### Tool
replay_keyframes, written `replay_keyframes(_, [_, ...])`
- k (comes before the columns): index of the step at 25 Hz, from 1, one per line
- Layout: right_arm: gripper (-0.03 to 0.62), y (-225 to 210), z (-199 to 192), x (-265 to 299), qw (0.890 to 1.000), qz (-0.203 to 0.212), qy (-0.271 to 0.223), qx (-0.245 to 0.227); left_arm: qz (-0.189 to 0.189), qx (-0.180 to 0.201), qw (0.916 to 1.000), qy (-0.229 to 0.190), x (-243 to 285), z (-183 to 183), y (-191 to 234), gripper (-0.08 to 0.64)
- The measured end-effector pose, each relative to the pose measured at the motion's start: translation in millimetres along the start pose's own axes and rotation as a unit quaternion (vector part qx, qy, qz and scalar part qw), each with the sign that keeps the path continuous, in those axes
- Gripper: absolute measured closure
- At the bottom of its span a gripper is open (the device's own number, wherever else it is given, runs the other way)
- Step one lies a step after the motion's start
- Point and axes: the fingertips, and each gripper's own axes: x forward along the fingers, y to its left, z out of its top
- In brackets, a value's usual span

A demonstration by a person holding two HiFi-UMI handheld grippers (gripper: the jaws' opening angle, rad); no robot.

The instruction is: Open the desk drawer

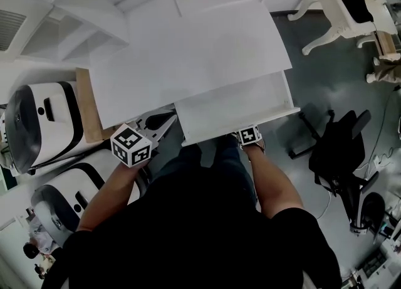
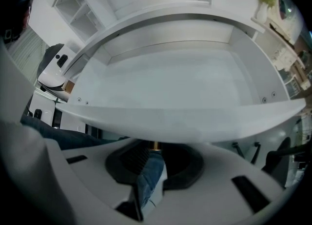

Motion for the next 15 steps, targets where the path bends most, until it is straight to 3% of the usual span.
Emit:
replay_keyframes(4, [0.522,15,-20,-7,0.999,0.028,0.016,0.012,-0.004,0.003,1.0000,0.002,1,0,-1,0.548])
replay_keyframes(7, [0.522,0,-26,-9,1.000,-0.005,0.005,0.002,-0.010,0.006,0.9999,0.002,3,0,-3,0.548])
replay_keyframes(12, [0.522,-1,-46,-15,1.000,-0.017,0.021,0.016,-0.022,0.009,0.9997,0.007,8,-6,-11,0.548])
replay_keyframes(15, [0.522,9,-48,-10,0.999,0.010,0.003,0.031,-0.027,0.008,0.9996,0.008,10,-9,-15,0.548])
